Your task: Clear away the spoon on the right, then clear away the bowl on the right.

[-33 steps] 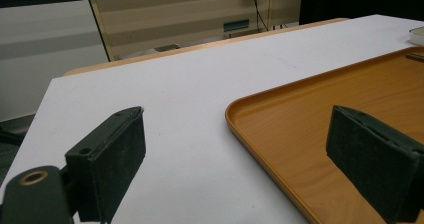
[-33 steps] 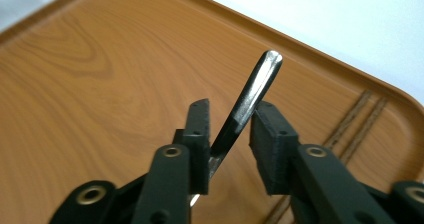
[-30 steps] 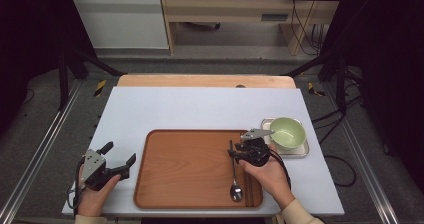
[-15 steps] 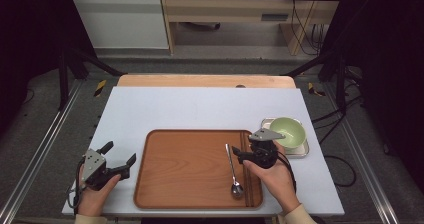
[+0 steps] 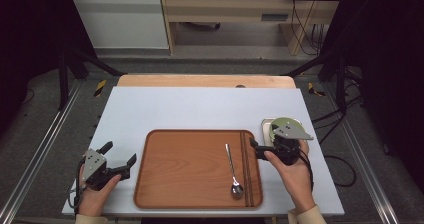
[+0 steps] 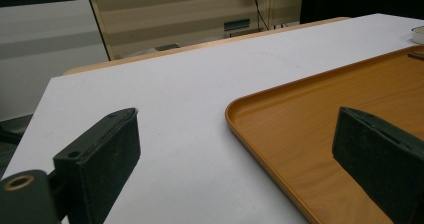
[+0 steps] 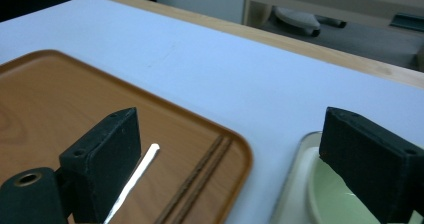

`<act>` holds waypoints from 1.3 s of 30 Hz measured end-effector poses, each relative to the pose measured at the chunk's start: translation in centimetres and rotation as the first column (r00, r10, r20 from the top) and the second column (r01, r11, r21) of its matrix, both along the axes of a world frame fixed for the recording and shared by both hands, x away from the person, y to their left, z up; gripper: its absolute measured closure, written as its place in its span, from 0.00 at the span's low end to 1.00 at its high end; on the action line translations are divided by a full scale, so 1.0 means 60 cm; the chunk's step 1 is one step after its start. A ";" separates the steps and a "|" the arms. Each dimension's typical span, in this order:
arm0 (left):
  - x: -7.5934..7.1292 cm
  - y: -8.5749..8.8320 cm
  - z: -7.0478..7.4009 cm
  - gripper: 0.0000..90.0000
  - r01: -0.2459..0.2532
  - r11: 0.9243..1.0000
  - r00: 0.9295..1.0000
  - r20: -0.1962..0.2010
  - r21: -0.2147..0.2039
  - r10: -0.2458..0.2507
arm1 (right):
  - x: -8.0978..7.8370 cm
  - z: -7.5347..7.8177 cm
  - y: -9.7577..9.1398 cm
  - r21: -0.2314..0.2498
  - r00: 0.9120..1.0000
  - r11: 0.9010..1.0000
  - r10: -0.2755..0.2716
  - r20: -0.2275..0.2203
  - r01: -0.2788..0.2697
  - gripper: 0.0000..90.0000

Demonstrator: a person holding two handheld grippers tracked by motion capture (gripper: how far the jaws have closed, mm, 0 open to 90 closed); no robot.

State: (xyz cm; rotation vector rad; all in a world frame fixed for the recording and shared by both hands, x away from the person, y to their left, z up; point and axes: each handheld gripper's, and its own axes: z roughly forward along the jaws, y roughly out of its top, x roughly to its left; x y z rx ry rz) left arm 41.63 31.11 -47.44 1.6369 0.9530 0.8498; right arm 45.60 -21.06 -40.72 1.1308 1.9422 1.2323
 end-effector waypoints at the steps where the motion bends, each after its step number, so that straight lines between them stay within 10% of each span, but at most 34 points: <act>1: 0.000 0.000 0.000 0.05 0.001 1.000 1.000 0.000 0.001 -0.001 | 0.000 0.001 -0.005 0.004 1.000 1.000 -0.011 0.002 0.011 0.12; 22: -0.001 0.001 0.000 0.05 -0.008 1.000 1.000 0.006 -0.001 0.008 | 0.008 0.018 -0.120 0.024 0.972 0.971 -0.236 -0.004 0.236 0.14; 32: -0.001 -0.001 -0.002 0.05 -0.008 1.000 1.000 0.002 0.004 0.008 | 0.029 0.010 -0.180 0.025 0.936 0.940 -0.336 -0.102 0.340 0.25; 39: -0.001 -0.002 -0.002 0.05 -0.009 1.000 1.000 0.000 0.006 0.009 | 0.041 0.005 -0.201 0.012 0.917 0.935 -0.344 -0.203 0.353 0.41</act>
